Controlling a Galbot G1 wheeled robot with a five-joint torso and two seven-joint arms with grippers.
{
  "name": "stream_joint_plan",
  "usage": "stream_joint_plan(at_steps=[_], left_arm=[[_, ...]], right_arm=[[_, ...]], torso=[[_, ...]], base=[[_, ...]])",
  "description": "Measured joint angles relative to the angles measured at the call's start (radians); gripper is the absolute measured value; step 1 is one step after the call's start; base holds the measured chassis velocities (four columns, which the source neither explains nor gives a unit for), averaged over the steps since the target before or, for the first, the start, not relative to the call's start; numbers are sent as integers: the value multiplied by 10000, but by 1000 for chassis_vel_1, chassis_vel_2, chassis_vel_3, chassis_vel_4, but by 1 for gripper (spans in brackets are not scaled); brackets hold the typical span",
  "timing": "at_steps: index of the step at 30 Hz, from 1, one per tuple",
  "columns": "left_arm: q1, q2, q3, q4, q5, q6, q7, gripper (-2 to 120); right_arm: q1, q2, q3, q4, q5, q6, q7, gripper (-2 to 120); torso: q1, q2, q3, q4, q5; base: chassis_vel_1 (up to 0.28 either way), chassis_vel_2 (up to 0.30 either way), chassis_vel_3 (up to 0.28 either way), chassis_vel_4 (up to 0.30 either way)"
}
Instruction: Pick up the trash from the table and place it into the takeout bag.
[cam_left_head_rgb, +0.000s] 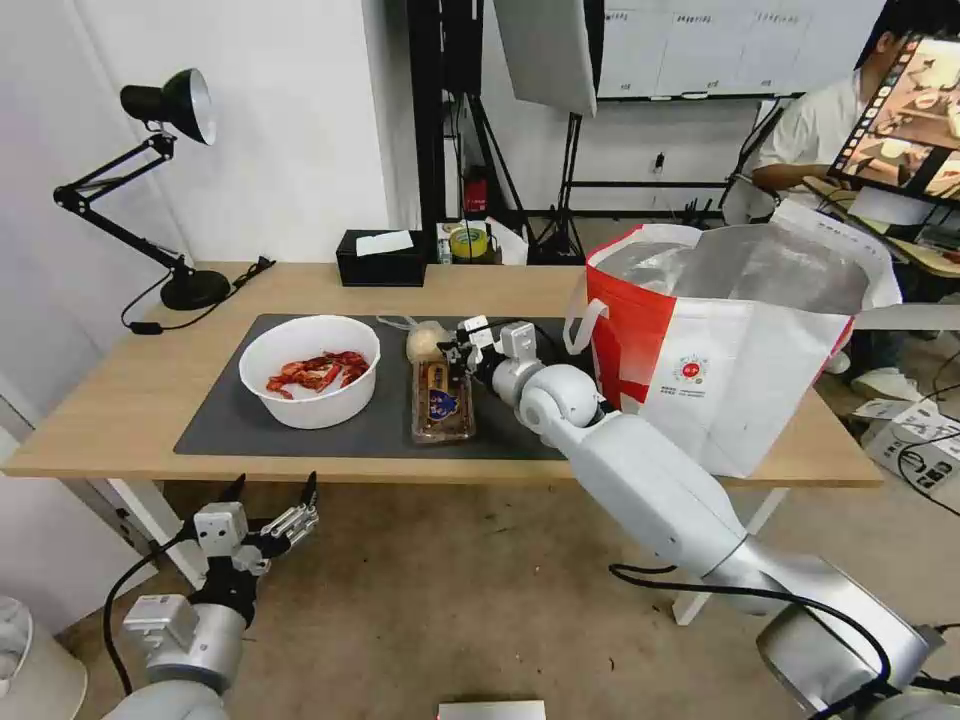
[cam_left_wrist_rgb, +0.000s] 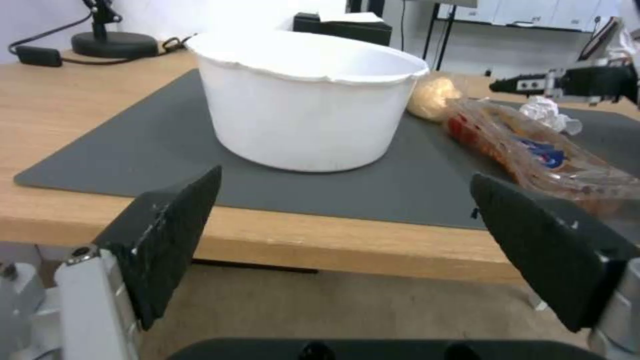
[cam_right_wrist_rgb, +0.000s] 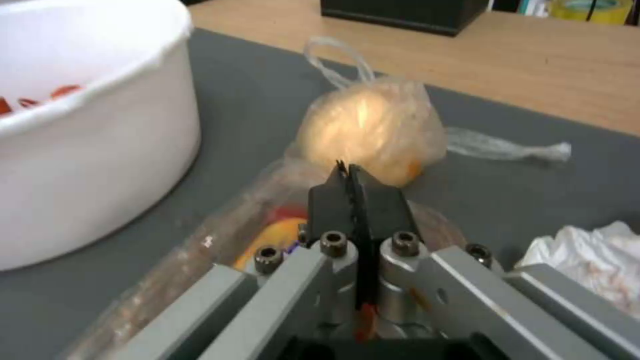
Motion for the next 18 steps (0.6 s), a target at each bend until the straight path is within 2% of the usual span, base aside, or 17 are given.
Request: stream_joint_plan(at_steps=[18], left_arm=[[-335, 171, 89, 88, -308, 31, 10, 100]], right_arm=[[-127, 183, 24, -365, -62, 31, 101, 0]], torso=[[0, 0, 0, 0, 0]], base=[[0, 0, 0, 0]])
